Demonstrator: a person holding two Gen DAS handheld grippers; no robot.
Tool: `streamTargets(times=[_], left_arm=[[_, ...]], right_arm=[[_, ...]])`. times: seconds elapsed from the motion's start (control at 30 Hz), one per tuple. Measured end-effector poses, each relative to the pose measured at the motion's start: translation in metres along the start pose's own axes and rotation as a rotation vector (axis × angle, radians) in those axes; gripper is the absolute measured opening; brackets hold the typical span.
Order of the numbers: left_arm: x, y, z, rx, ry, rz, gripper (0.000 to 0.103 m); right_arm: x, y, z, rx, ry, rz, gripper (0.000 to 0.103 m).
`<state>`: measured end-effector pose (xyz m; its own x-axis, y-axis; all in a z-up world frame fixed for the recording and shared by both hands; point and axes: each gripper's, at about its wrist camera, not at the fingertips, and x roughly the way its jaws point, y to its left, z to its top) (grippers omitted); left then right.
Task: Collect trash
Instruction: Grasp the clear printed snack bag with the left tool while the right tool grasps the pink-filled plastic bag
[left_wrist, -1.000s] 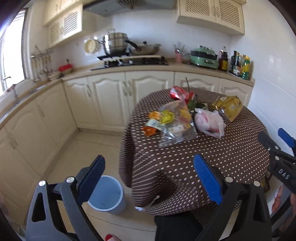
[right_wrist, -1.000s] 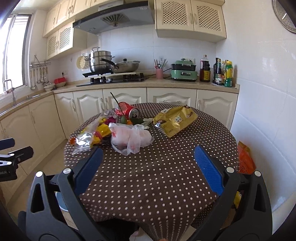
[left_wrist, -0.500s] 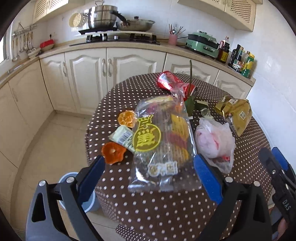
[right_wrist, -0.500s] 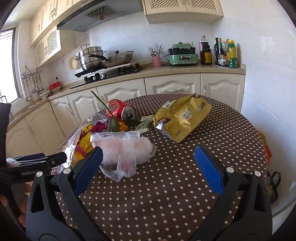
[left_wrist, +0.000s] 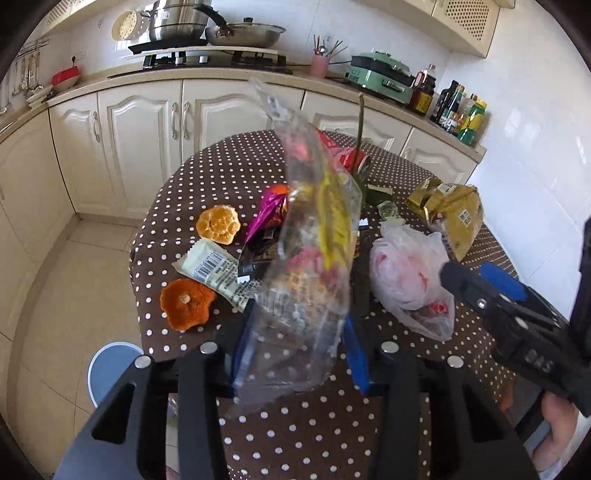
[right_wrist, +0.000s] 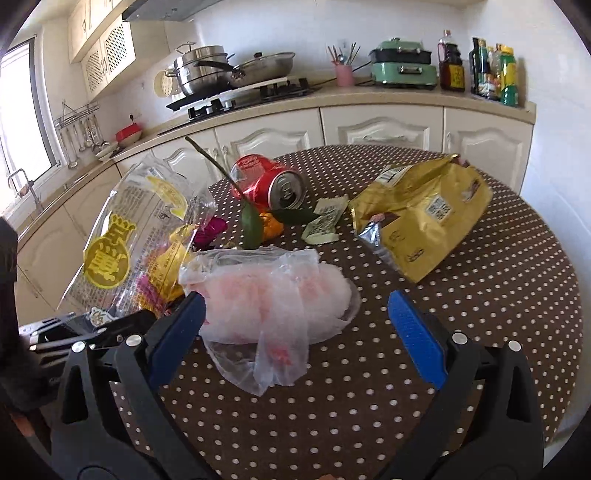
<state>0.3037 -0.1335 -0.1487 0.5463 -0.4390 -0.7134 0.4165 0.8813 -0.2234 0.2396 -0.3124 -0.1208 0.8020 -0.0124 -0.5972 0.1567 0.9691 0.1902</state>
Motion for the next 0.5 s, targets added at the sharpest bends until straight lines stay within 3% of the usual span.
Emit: streamTargets(times=[0.3, 0.37, 0.5], left_arm=[[-0.036, 0.004, -0.011, 0.023, -0.067, -0.031, 0.038], [-0.040, 0.004, -0.014, 0.032, -0.070, -0.055, 0.038], [-0.038, 0.009, -0.019, 0.027, -0.044, -0.098, 0.039]], right_arm=[[0.032, 0.023, 0.005, -0.077, 0.115, -0.025, 0.097], [0.035, 0.019, 0.006, -0.065, 0.128, -0.044, 0.082], [0.030, 0.014, 0.004, -0.052, 0.117, -0.036, 0.075]])
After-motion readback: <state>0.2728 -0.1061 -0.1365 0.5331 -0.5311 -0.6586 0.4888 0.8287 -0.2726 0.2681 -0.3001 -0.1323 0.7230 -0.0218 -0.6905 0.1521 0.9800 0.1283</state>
